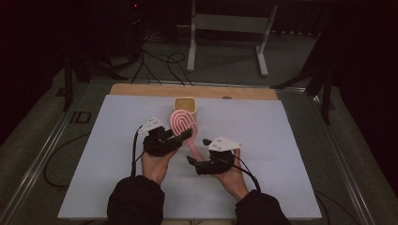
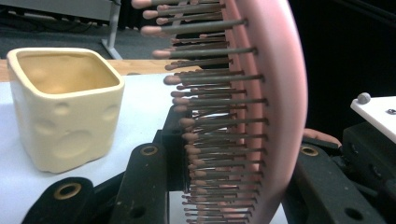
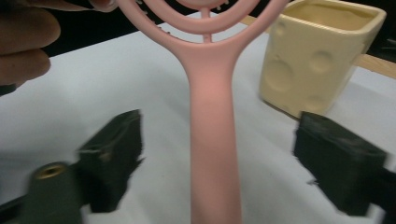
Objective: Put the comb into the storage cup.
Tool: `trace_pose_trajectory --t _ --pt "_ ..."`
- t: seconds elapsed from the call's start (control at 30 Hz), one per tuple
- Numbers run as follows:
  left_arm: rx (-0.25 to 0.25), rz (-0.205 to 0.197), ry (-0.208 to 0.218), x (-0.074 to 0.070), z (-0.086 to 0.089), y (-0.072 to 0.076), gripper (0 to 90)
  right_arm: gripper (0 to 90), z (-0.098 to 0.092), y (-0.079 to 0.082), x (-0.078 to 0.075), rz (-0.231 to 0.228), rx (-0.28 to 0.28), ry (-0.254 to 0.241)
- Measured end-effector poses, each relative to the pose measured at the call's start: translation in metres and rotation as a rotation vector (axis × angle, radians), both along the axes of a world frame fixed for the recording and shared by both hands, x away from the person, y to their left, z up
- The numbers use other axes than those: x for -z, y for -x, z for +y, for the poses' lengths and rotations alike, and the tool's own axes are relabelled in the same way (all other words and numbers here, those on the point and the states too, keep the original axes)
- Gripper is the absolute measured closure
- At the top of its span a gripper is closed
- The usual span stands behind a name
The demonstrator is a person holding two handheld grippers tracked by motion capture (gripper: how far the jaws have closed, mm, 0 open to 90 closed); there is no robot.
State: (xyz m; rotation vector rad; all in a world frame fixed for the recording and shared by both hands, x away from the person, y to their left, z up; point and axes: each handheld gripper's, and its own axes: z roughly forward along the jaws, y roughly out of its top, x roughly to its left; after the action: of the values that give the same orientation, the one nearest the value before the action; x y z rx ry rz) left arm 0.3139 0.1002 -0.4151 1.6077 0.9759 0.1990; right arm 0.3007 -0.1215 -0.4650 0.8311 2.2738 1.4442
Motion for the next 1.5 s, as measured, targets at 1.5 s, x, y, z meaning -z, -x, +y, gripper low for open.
trace_pose_trajectory --t 1.5 --pt "-0.068 -0.048 -0.013 -0.026 0.034 -0.015 64.6 8.9 -0.076 0.002 -0.007 0.023 0.097 0.048"
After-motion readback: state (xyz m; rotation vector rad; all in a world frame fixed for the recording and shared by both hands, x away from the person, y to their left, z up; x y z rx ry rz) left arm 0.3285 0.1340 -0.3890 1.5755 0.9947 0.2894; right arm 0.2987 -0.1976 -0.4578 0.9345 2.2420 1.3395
